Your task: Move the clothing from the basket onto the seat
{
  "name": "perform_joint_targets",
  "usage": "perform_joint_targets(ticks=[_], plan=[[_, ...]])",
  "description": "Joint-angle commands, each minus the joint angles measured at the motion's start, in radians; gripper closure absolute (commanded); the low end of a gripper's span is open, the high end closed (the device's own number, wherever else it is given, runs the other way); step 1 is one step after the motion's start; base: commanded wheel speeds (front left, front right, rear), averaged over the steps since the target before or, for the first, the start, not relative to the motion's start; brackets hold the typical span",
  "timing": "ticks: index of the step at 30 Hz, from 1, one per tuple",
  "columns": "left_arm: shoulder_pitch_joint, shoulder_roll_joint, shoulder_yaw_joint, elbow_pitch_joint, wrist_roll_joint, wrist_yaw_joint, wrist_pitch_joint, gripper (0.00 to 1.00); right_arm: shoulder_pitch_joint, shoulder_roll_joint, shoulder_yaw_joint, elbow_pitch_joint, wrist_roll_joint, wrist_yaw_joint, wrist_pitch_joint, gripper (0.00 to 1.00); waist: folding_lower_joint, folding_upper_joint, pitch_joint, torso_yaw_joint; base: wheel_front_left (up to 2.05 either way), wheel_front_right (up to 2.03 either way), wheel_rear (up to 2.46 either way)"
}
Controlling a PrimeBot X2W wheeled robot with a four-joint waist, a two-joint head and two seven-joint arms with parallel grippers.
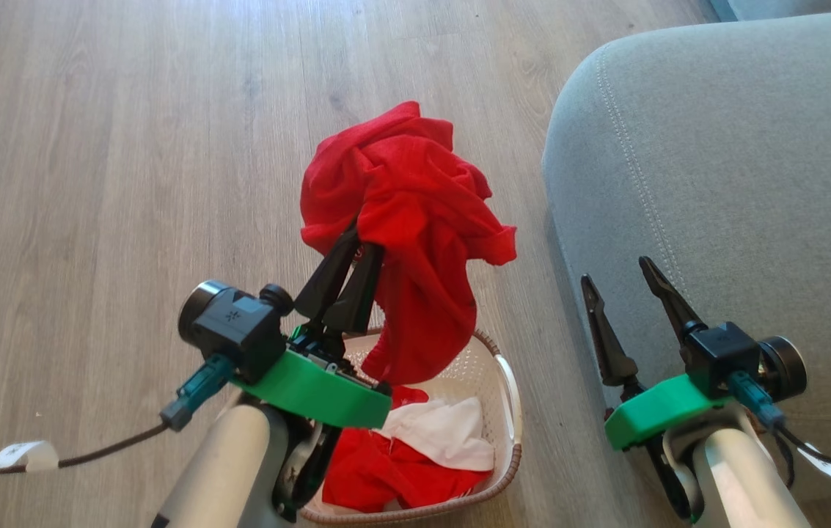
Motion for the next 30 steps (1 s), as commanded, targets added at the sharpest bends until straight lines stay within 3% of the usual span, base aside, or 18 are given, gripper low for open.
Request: perform_joint_targets(ticks=[1,17,24,30], plan=[[-0.036,0.007,0.034,-0.032,-0.004,-0.006,-0.01,1.0,-0.031,-0.007,0.02,-0.039,0.007,0.0,-0.006,0.0,0.0001,0.0,0.0,0.0,0.0,0.0,0.0],[-0.041,0.007,0.056,-0.026,0.0,-0.009,-0.01,1.0,-0.033,-0.007,0.023,-0.049,0.007,0.0,-0.006,0.0,0.0001,0.0,0.003,-0.002,0.0,0.0,0.0],[-0.041,0.007,0.078,-0.015,0.01,-0.011,-0.01,1.0,-0.031,-0.007,0.101,-0.102,0.017,0.0,-0.006,0.0,0.0001,0.0,0.01,-0.015,0.0,0.0,0.0],[-0.043,0.007,0.09,-0.003,0.015,-0.013,-0.01,1.0,-0.025,-0.009,0.253,-0.191,0.031,0.0,-0.006,0.0,0.0001,0.0,0.009,-0.017,0.0,0.0,0.0]])
